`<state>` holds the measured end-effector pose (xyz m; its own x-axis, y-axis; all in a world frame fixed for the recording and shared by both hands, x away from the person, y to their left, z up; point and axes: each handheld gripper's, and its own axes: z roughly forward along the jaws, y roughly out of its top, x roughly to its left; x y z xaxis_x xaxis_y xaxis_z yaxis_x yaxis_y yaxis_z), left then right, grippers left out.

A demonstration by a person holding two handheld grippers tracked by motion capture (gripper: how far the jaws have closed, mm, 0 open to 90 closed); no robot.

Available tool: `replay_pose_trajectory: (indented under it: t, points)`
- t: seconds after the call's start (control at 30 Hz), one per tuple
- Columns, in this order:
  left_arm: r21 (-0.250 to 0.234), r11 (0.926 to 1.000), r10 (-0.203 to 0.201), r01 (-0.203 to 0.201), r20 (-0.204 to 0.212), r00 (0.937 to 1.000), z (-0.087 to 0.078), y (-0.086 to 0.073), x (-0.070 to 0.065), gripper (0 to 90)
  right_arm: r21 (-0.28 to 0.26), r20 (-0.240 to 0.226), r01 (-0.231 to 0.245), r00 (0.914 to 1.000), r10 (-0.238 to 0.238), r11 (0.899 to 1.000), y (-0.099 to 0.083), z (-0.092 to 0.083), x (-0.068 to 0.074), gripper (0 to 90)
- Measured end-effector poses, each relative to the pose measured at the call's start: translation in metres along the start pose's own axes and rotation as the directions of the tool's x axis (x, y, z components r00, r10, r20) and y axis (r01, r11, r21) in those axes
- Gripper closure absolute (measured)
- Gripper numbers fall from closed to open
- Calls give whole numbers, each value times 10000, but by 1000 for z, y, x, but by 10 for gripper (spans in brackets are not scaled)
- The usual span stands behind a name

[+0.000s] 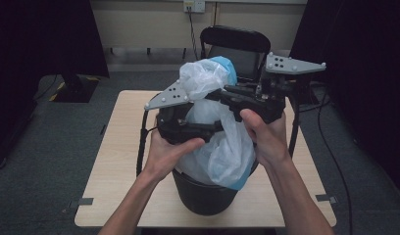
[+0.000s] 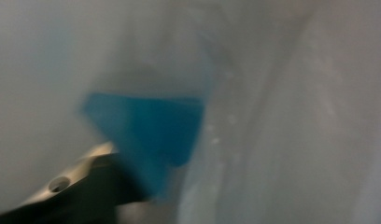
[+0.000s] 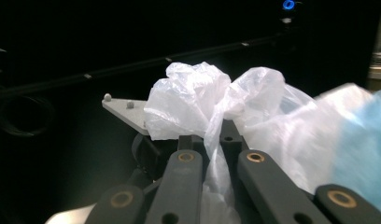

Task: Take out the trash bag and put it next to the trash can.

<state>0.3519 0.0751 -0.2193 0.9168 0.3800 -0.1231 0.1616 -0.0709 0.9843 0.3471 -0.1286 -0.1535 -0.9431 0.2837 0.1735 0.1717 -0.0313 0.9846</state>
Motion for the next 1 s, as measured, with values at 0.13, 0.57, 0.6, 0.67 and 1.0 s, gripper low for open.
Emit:
replay_pose_trajectory:
  t: [0.13,0.57,0.6,0.67,1.0]
  points:
    - [321,9990,314,-316,75,9995,-1,-1,1,889,282,176,206,9996,-211,9994,-4,-5,0,860]
    - [-604,9964,597,-591,89,9982,-20,30,-7,894,1292,1287,433,9899,-601,9907,-38,-27,-10,127]
    - [-641,9963,576,-565,146,9982,-19,31,-9,894,1377,1139,373,9921,-533,9898,-40,-24,-11,124]
    - [-716,9959,583,-559,309,9978,-17,32,-12,894,1606,1006,326,9937,-493,9865,-43,-18,-14,110]
    - [-684,9964,546,-506,577,9968,-10,32,-15,895,2107,689,129,9972,-280,9775,-60,-2,-23,364]
